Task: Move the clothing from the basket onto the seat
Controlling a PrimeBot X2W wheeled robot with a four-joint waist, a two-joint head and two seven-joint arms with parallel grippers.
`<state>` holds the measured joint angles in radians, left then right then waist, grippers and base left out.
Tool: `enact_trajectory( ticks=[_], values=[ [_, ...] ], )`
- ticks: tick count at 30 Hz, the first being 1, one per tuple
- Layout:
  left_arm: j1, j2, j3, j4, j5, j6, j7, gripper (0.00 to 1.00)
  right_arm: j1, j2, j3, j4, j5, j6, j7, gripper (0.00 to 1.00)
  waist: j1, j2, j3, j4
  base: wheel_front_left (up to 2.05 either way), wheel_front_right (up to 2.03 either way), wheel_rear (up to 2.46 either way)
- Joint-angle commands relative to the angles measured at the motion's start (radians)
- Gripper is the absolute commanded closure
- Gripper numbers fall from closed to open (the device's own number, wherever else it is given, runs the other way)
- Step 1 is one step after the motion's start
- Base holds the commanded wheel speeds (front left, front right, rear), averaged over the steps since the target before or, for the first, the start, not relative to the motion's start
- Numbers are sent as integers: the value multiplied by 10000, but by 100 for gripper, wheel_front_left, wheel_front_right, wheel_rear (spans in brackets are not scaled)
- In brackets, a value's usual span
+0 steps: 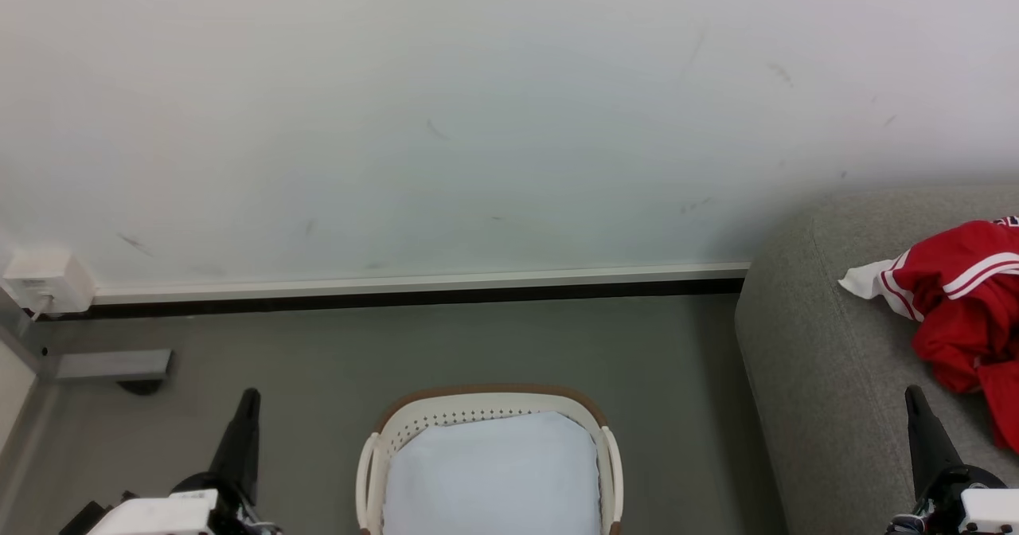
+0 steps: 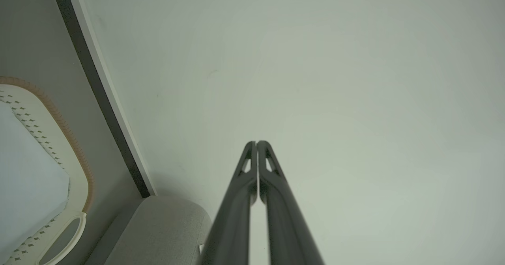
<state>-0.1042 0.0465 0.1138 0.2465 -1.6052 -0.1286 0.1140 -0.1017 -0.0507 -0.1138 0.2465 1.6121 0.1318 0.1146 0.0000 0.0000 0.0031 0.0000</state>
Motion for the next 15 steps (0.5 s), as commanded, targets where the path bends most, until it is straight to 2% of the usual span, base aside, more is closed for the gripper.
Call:
enact_trajectory(
  ticks=[1, 15],
  values=[
    [-86, 69, 16, -36, -140, -39, 41, 100, -123, 8, -46, -45, 9, -21, 30, 100, 0, 0, 0, 0, 0, 0, 0],
    [-86, 70, 15, -36, -140, -40, 40, 100, -123, 8, -48, -45, 7, -21, 31, 100, 0, 0, 0, 0, 0, 0, 0]
  ],
)
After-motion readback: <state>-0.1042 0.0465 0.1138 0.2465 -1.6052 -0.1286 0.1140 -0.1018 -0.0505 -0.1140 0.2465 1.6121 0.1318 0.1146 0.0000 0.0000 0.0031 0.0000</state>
